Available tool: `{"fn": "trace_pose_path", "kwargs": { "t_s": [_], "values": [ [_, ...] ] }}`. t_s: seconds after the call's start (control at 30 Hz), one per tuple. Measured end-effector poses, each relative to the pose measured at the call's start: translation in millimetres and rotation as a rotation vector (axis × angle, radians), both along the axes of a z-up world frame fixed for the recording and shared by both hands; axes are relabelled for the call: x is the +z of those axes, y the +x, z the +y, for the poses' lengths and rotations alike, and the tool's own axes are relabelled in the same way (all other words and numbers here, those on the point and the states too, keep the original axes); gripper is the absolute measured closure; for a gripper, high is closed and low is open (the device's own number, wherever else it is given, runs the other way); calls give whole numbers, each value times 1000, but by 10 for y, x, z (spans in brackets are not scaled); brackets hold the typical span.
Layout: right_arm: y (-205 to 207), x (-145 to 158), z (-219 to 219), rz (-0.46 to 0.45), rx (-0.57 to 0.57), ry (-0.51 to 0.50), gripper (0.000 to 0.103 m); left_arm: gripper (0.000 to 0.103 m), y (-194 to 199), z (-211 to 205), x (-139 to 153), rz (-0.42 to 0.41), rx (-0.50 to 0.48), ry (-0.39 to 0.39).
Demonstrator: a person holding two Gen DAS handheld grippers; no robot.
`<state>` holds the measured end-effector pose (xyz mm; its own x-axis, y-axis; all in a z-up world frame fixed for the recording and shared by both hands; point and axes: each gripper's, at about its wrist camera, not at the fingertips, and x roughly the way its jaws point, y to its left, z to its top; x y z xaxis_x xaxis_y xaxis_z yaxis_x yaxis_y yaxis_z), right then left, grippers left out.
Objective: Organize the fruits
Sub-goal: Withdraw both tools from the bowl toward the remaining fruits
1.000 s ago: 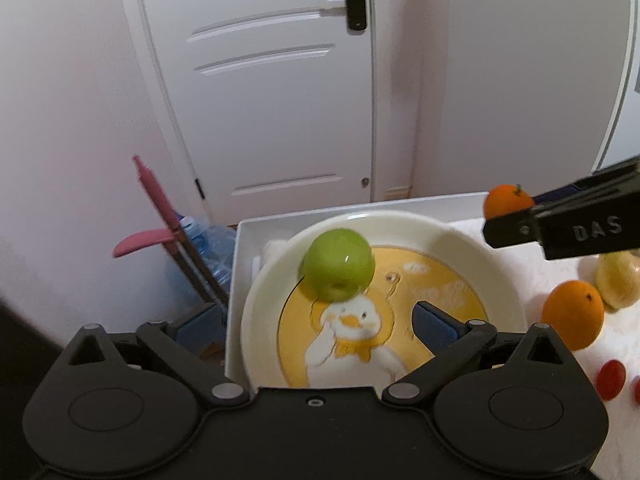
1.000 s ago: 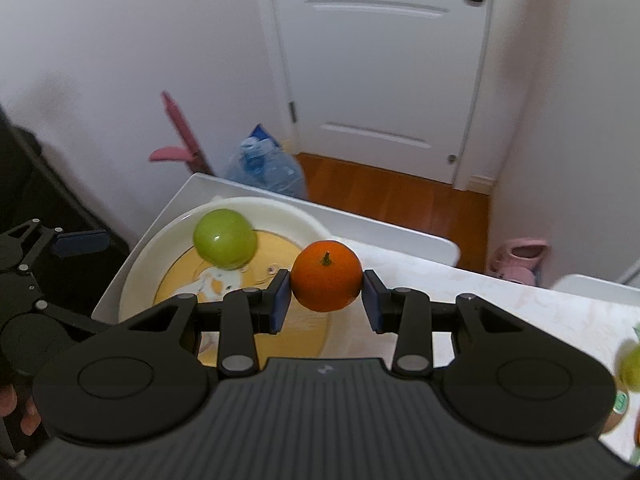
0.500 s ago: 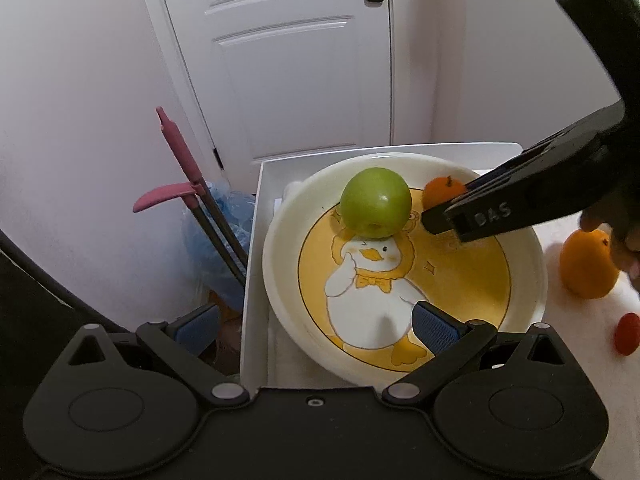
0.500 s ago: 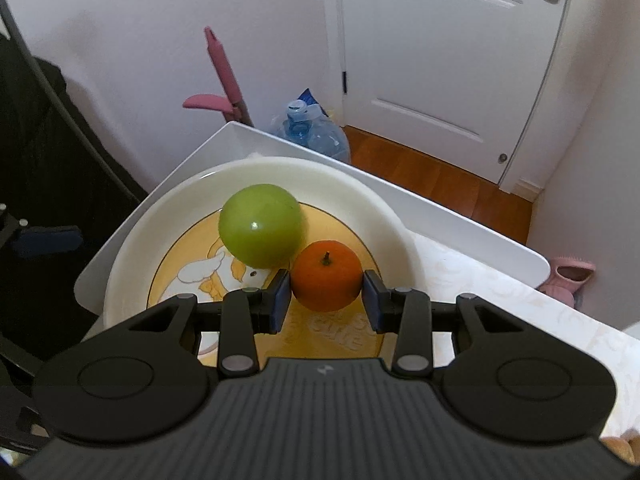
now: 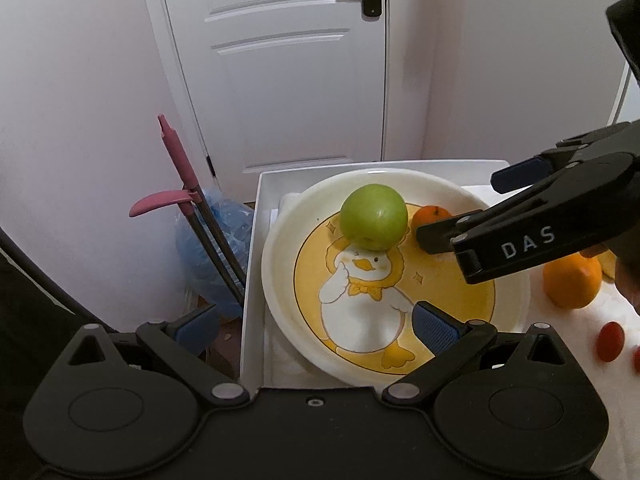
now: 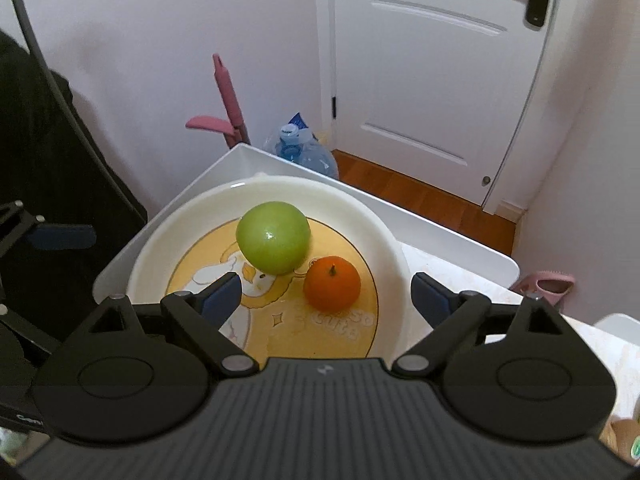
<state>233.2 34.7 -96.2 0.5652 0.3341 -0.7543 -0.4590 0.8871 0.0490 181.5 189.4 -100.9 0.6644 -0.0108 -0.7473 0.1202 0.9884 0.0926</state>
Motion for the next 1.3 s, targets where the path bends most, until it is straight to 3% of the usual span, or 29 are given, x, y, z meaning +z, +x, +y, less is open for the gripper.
{"fn": "trace_pose_path", "kwargs": {
  "t_s": [0.37,0.7,1.0,1.3],
  "values": [
    [-313,415,-200,-42,-108,42,0,0,-150,-58,266,-71,-18,28],
    [-723,766,-820,-80,-187,76,0,0,-366,-302,590,-130,-33,11],
    [-1196,787,-1679,-114,-253,41,0,0,-798,-750,796,-183,19,5],
    [-1509,603,-2424,-110,-271,24,0,0,-1256,-1307,744,-211,70,-25]
  ]
}}
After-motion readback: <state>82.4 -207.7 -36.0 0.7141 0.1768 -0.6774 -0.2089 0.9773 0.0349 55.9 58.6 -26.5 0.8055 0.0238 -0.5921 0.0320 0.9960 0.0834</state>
